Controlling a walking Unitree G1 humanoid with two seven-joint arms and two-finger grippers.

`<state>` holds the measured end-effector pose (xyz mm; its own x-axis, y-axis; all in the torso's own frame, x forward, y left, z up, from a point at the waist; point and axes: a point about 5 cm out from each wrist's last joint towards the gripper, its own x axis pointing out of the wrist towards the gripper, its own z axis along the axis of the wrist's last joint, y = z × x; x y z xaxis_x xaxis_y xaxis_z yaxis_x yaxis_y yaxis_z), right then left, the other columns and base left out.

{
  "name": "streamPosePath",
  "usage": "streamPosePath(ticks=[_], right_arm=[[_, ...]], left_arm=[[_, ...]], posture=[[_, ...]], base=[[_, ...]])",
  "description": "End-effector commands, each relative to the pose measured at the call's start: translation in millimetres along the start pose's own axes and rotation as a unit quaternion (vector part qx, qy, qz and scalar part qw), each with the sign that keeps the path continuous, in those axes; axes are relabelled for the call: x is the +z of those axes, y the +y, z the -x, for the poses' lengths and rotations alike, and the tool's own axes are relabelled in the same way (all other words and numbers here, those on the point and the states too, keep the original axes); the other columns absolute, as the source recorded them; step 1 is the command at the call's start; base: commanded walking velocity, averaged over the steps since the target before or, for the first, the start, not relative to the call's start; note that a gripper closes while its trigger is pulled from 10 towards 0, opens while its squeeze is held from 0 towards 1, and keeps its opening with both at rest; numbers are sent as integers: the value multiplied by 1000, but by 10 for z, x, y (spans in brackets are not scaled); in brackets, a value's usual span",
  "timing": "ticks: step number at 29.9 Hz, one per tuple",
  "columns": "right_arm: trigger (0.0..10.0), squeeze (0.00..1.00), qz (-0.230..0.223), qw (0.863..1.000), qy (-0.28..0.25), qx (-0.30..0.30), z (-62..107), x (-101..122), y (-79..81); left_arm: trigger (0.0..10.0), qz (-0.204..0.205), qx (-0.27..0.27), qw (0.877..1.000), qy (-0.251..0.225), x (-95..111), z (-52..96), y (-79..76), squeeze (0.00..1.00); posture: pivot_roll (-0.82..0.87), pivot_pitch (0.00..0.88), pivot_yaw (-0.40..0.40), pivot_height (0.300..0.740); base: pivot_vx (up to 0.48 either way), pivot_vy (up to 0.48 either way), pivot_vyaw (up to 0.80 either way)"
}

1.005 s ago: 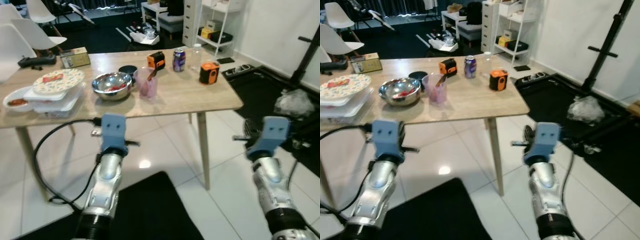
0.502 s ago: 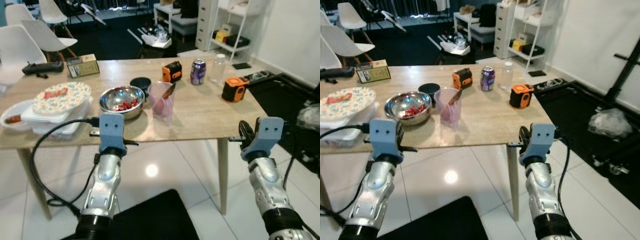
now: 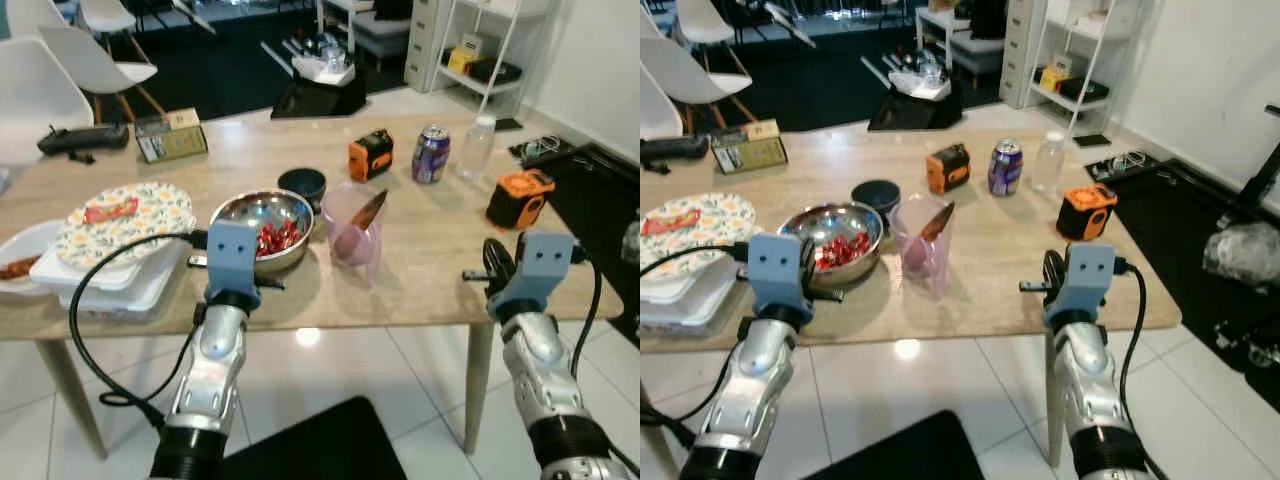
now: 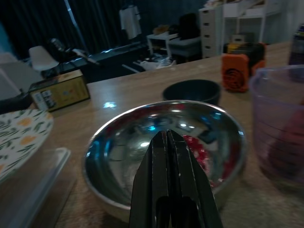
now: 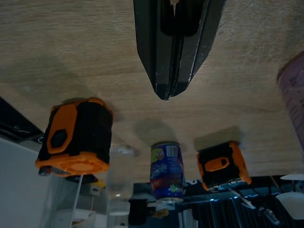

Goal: Restocking fridge

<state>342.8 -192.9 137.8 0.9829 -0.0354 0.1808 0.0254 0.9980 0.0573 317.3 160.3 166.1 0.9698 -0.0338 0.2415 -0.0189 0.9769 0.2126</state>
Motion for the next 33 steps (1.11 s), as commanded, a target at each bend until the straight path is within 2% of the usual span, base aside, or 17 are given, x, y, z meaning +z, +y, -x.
streamPosePath(ticks=[1, 8, 15, 18, 21, 26, 27, 28, 31, 33], right_arm=[[10000, 0, 2, 1000, 14, -3, 38, -66, -21], [10000, 0, 2, 1000, 16, -2, 43, -72, -9], [10000, 0, 0, 1000, 16, -2, 45, -73, 1], [10000, 0, 0, 1000, 15, -1, 44, -69, 5], [10000, 0, -2, 1000, 12, 0, 41, -47, 16], [10000, 0, -3, 1000, 9, 1, 38, -29, 20], [10000, 0, -3, 1000, 8, 3, 39, -14, 26], [10000, 0, -3, 1000, 7, 4, 39, -10, 30], [10000, 0, -3, 1000, 6, 5, 42, -2, 37], [10000, 0, -3, 1000, 4, 7, 51, 12, 44]], left_arm=[[10000, -12, -15, 1000, -6, 19, 37, -37, 0], [10000, -13, -27, 1000, -1, 18, 58, -110, 0], [10000, 18, -15, 1000, 21, -6, 10, -121, 0], [10000, 27, -30, 999, 22, 4, -18, -160, 0], [10000, 51, -78, 995, 43, -24, -24, -261, 0], [10000, 46, -80, 994, 67, -100, -60, -251, 0], [10000, 62, -75, 992, 81, -144, -103, -221, 882], [10000, 71, -71, 991, 84, -155, -129, -202, 1000], [10000, 80, -67, 991, 86, -160, -160, -170, 1000], [10000, 78, -58, 992, 82, -130, -202, -76, 1000]], posture=[[4, 47, 5, 740], [6, 47, 6, 740], [5, 48, 8, 740], [6, 54, 6, 740], [1, 66, 7, 740], [3, 78, 5, 740], [2, 91, 2, 740], [1, 94, 2, 740], [-5, 102, 4, 740], [-8, 116, 3, 740]], base=[[0, 0, 0], [0, 0, 0], [0, 0, 0], [0, 0, 0], [0, 0, 0], [0, 0, 0], [0, 0, 0], [0, 0, 0], [0, 0, 0], [0, 0, 0]])
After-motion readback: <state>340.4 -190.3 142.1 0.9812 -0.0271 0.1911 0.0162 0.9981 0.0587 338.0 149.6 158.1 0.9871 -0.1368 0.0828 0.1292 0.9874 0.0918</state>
